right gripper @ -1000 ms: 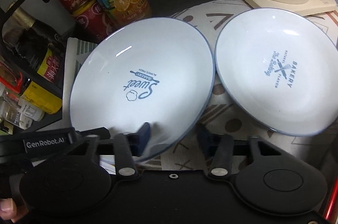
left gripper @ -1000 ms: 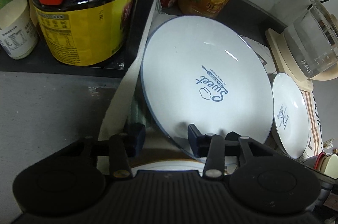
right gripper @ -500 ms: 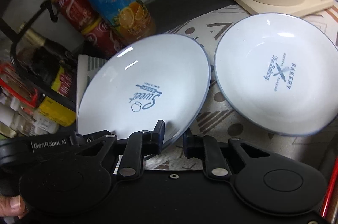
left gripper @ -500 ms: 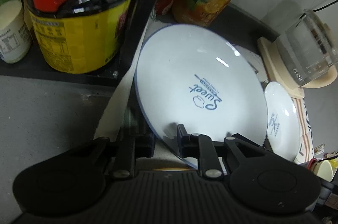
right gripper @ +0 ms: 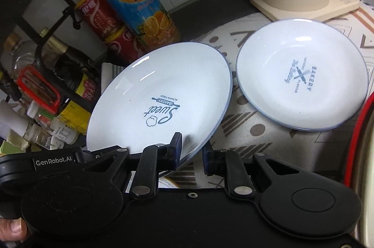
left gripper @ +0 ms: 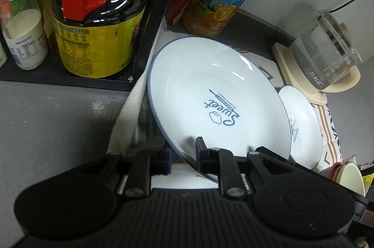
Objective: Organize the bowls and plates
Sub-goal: 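Lift the 'Sweet' plate and carry it over the gold-flower plate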
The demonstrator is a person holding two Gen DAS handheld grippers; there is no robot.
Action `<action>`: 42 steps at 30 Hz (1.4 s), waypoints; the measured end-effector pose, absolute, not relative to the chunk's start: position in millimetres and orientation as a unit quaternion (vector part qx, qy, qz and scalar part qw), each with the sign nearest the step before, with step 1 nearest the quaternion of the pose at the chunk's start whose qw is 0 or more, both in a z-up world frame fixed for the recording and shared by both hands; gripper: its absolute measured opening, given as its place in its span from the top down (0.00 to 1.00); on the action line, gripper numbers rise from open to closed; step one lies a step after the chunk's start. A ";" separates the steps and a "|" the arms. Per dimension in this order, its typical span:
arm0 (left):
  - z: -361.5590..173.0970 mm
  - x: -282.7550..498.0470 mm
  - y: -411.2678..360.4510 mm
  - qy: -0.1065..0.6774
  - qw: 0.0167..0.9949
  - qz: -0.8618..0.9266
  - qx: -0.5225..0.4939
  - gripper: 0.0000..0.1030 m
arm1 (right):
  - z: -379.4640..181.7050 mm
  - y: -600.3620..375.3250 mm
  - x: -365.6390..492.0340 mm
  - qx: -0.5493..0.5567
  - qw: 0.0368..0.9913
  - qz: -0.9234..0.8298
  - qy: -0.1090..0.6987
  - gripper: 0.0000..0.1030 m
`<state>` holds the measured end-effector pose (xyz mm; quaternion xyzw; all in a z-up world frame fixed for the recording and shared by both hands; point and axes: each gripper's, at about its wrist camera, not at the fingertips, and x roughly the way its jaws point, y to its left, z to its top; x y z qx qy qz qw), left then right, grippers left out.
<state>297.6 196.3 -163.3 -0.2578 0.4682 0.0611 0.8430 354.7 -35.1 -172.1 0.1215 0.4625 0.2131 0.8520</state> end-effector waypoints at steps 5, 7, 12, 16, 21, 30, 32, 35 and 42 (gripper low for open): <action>-155.1 287.8 192.2 0.457 0.849 0.065 -0.257 0.83 | -165.5 -36.9 344.3 0.115 0.856 0.221 0.452 0.83; -152.5 283.1 190.5 0.454 0.850 0.066 -0.257 0.83 | -162.8 -39.2 339.7 0.115 0.857 0.223 0.451 0.83; -147.0 271.1 182.2 0.453 0.851 0.074 -0.257 0.83 | -157.3 -45.5 326.6 0.106 0.857 0.231 0.449 0.83; -144.2 256.3 173.4 0.449 0.851 0.078 -0.260 0.83 | -152.7 -50.5 314.8 0.098 0.857 0.234 0.448 0.83; -140.7 236.6 163.7 0.447 0.849 0.086 -0.268 0.82 | -148.5 -57.6 300.4 0.088 0.857 0.246 0.444 0.83; -136.1 195.0 151.1 0.440 0.847 0.107 -0.279 0.82 | -147.1 -67.0 275.0 0.075 0.851 0.268 0.446 0.83; -136.6 190.0 148.8 0.441 0.844 0.112 -0.283 0.82 | -147.9 -68.2 269.1 0.073 0.850 0.272 0.446 0.83; -136.9 179.3 145.0 0.439 0.844 0.119 -0.285 0.82 | -148.9 -70.3 260.7 0.071 0.848 0.276 0.447 0.83; -140.0 158.0 138.4 0.443 0.838 0.131 -0.290 0.82 | -153.5 -74.8 247.1 0.062 0.843 0.283 0.453 0.83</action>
